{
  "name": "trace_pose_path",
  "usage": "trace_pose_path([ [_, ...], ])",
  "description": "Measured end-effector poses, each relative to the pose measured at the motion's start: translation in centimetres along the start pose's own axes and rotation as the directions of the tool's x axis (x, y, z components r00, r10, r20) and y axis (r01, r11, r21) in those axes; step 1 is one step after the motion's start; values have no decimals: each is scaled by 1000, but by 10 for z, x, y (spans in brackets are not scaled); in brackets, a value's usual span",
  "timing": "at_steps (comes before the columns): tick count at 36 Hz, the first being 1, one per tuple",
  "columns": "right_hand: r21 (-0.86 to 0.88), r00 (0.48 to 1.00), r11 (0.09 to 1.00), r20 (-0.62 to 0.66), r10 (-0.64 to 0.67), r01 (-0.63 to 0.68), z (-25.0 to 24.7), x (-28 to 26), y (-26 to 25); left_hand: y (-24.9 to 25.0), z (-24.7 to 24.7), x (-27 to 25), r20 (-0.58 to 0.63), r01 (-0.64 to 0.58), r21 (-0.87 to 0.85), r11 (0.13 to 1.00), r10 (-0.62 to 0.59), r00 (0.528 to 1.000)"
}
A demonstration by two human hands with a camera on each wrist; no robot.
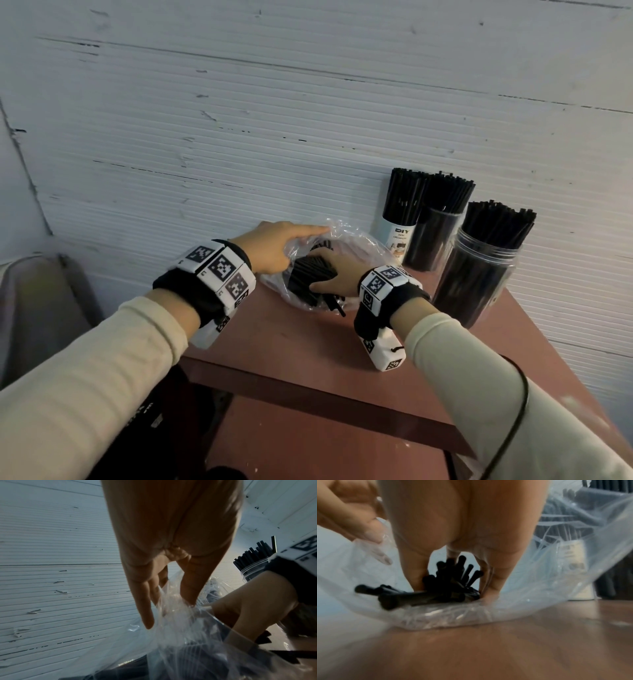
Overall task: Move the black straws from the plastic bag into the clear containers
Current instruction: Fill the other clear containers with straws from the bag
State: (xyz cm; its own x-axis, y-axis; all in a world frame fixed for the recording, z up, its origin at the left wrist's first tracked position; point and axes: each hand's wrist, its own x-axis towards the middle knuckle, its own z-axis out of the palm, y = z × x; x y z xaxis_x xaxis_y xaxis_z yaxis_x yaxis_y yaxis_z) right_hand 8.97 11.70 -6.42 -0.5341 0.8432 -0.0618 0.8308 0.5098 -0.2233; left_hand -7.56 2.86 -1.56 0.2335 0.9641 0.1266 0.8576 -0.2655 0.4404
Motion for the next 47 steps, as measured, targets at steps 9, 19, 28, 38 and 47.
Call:
trace_pose_path([
  [9, -130, 988, 980, -8, -153, 151, -6, -7, -7, -4, -4, 2, -101, 19, 17, 1000, -17, 995],
  [19, 70, 989, 990, -93, -113, 119, -8, -10, 0, -5, -4, -2, -77, -20, -22, 1000, 19, 997],
  [28, 142, 965, 979, -238, -112, 149, -17, -26, 4, -2, -1, -1, -32, -16, -21, 1000, 15, 999],
  [38, 235, 962, 955, -246, -121, 180, -38, -89, 21, 15, 12, -11, -201, 1, 56, 998, 10, 980],
  [47, 274, 967, 933, -173, -188, 231, -70, -158, 44, 83, 43, -5, -100, -341, 172, 924, 361, 927],
])
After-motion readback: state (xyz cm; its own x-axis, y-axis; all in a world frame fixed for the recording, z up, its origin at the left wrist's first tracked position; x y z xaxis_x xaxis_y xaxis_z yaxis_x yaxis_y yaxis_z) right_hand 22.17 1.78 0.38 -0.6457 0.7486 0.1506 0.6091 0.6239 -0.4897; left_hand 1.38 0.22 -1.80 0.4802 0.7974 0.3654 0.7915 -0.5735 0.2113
